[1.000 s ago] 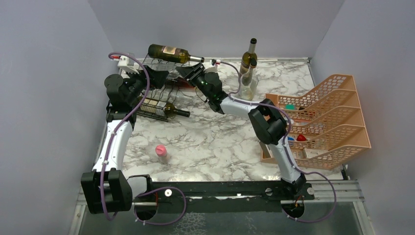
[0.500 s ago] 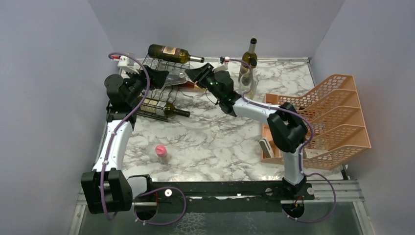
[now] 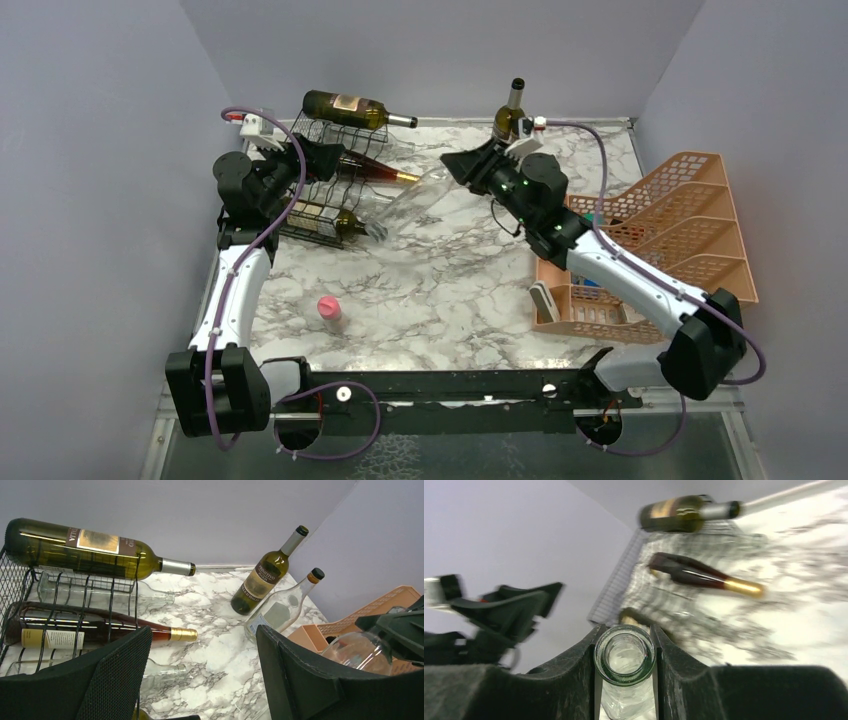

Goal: Take the wine bottle off the wine rack

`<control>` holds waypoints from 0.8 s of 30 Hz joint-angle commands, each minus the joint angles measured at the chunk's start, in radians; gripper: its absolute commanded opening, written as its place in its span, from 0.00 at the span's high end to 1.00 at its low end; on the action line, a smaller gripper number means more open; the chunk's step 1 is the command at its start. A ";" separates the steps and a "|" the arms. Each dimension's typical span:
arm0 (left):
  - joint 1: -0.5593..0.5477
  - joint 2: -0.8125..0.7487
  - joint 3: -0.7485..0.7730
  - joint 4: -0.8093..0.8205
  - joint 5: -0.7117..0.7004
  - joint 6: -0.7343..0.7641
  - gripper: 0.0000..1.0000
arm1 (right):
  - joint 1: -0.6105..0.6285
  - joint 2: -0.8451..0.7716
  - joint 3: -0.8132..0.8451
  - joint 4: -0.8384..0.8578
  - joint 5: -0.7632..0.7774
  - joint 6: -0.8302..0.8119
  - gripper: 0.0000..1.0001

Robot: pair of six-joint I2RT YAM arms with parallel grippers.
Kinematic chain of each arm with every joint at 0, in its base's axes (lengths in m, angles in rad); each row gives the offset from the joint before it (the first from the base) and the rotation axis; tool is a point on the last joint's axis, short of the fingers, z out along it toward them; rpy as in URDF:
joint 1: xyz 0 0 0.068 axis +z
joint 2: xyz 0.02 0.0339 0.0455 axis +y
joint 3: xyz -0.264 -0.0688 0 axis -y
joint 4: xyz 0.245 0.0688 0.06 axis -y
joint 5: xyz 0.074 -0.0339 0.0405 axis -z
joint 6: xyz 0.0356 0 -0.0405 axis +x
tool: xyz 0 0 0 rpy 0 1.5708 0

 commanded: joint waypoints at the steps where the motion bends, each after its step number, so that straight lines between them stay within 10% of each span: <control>1: 0.006 -0.002 -0.011 0.027 -0.011 0.009 0.19 | -0.045 -0.112 -0.093 -0.162 0.077 -0.139 0.99; 14: 0.004 0.010 -0.011 0.030 -0.004 0.001 0.19 | -0.075 -0.165 -0.102 -0.190 0.392 -0.731 0.99; 24: 0.004 0.016 -0.009 0.030 0.001 -0.001 0.19 | -0.190 -0.046 -0.088 -0.084 0.342 -0.750 0.99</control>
